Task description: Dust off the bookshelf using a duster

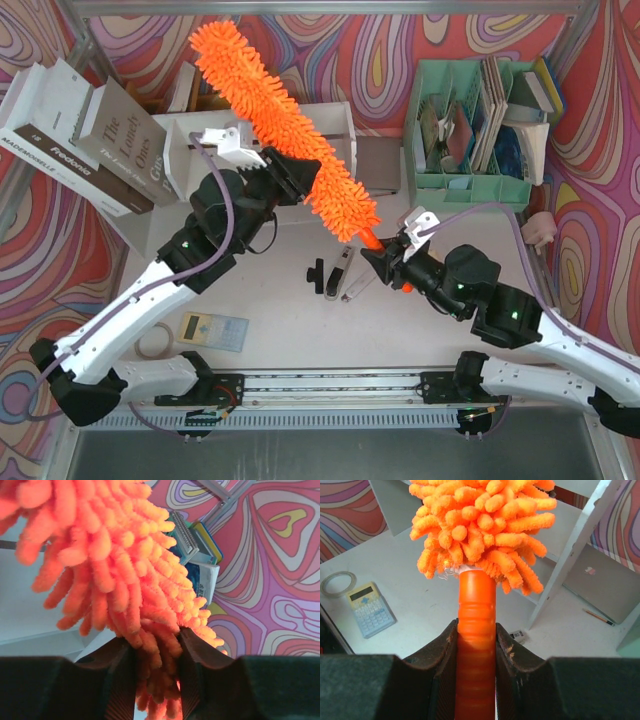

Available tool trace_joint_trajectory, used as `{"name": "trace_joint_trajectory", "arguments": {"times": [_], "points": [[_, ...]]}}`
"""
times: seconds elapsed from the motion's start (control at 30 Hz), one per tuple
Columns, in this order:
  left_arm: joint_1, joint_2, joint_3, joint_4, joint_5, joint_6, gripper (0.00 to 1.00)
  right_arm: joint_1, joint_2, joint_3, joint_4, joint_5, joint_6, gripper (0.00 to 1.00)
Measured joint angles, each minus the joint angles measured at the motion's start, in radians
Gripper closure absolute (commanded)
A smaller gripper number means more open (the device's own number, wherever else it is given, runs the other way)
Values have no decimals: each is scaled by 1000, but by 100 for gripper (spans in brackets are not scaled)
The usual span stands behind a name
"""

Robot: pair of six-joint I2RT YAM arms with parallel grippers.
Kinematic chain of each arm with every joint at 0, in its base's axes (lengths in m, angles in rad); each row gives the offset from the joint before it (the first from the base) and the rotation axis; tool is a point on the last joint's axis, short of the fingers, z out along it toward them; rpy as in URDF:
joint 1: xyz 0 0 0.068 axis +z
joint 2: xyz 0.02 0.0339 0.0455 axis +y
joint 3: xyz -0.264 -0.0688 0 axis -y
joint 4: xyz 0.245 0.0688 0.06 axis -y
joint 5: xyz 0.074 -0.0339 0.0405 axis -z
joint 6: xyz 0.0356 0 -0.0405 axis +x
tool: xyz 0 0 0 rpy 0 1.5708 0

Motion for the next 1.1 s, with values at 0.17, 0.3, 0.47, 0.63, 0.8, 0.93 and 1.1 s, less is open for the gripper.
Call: {"name": "trace_joint_trajectory", "arguments": {"times": [0.17, 0.3, 0.47, 0.63, 0.8, 0.93, 1.1], "points": [[-106, 0, -2, 84, -123, 11, 92, -2, -27, -14, -11, 10, -1, 92], [-254, -42, -74, 259, -325, 110, 100, 5, -50, -16, -18, -8, -18, 79], [-366, -71, -151, 425, -537, 206, 100, 10, -62, -16, -16, -43, -47, 60], [-421, -76, -209, 503, -748, 292, 100, 7, -60, -5, -11, 5, -36, 45], [-467, -83, -220, 570, -906, 365, 100, 8, -69, 8, -6, 68, -24, 40], [-484, -119, -244, 647, -983, 412, 100, 8, -90, 9, -6, 116, -13, 40], [-500, -179, -289, 704, -1068, 433, 100, 8, -104, 9, 4, 165, 0, 39]]}}
